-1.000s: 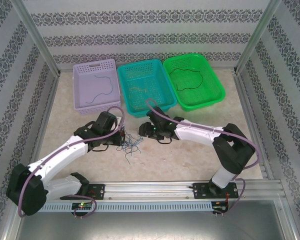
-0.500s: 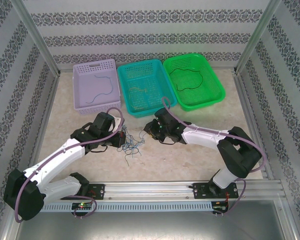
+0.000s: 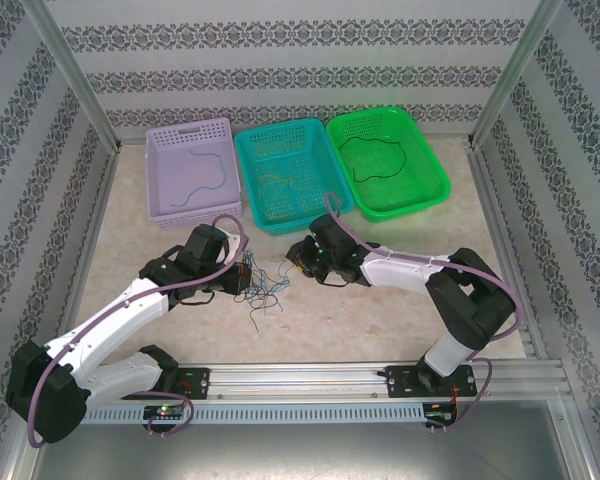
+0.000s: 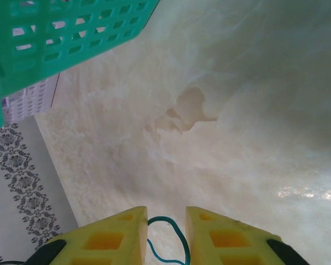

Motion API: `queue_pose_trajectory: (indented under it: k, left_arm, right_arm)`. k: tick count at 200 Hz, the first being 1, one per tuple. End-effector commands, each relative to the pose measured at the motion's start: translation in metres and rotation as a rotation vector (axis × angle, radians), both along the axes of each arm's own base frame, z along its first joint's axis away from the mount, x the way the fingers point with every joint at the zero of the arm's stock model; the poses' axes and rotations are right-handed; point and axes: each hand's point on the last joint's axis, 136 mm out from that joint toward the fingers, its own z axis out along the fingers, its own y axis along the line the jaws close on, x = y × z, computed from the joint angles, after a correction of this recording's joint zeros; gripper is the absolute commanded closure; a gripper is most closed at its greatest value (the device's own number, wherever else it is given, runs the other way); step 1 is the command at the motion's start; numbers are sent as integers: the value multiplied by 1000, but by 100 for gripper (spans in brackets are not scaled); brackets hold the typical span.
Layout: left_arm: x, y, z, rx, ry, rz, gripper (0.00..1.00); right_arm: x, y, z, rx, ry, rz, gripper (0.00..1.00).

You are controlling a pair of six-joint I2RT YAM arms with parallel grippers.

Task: Untangle the cables

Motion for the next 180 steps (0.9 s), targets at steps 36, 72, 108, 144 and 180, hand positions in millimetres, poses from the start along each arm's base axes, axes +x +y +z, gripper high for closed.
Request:
queue_pose_trajectory:
  k: [36, 72, 108, 144, 180]
  left_arm:
    - [9, -1, 9, -6, -29, 38, 100]
    - [13, 19, -3, 97, 11, 135, 100]
    - [12, 43, -23, 213, 83, 234, 100]
    - [12, 65, -35, 315, 135, 338, 100]
    - [16, 72, -40, 356, 152, 381, 100]
  right_arm:
    - [2, -16, 8, -36, -48, -37, 100]
    - [21, -73, 34, -161, -155, -126, 100]
    - [37, -140, 61, -258, -222, -230, 100]
    - [45, -188, 88, -319, -281, -294, 100]
    - [46, -197, 99, -342, -303, -278, 100]
